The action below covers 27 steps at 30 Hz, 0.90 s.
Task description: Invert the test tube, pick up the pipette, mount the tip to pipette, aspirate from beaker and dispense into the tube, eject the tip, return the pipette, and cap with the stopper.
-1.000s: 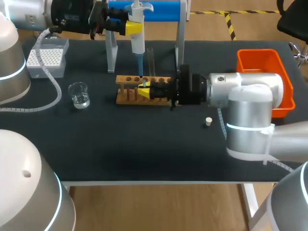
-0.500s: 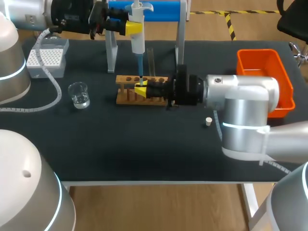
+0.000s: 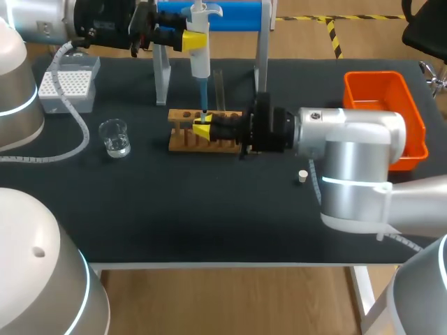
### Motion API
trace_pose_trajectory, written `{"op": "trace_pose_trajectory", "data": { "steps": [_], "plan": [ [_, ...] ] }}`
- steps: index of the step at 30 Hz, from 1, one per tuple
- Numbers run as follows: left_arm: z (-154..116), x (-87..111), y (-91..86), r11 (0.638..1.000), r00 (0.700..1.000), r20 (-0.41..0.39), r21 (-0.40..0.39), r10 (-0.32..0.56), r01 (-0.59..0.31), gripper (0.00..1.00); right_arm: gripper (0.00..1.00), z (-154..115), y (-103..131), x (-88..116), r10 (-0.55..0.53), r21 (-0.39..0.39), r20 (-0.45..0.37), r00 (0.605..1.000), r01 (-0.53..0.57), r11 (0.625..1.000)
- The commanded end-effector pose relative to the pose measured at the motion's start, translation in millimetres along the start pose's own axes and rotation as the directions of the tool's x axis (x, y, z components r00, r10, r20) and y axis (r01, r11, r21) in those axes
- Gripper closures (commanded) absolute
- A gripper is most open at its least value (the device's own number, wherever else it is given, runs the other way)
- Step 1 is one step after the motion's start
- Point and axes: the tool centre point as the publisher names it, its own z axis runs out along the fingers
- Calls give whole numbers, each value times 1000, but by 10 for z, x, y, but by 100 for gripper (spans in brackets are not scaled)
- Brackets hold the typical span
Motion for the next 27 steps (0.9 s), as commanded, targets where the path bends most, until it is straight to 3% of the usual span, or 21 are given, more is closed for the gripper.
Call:
{"op": "trace_pose_trajectory", "data": {
  "steps": [1, 14, 27],
  "plan": [
    [-5, -5, -10, 1000, 1000, -2, -3, -1, 1, 100, 100, -44, 29, 34, -4, -2, 7, 1000, 4, 1000],
    [-5, -5, -10, 1000, 1000, -2, -3, -1, 1, 100, 100, -40, 145, 79, -24, -14, 0, 1000, 24, 1000],
    [-5, -5, -10, 1000, 1000, -2, -3, -1, 1, 100, 100, -61, 42, 74, -9, 5, 5, 1000, 9, 1000]
  ]
}}
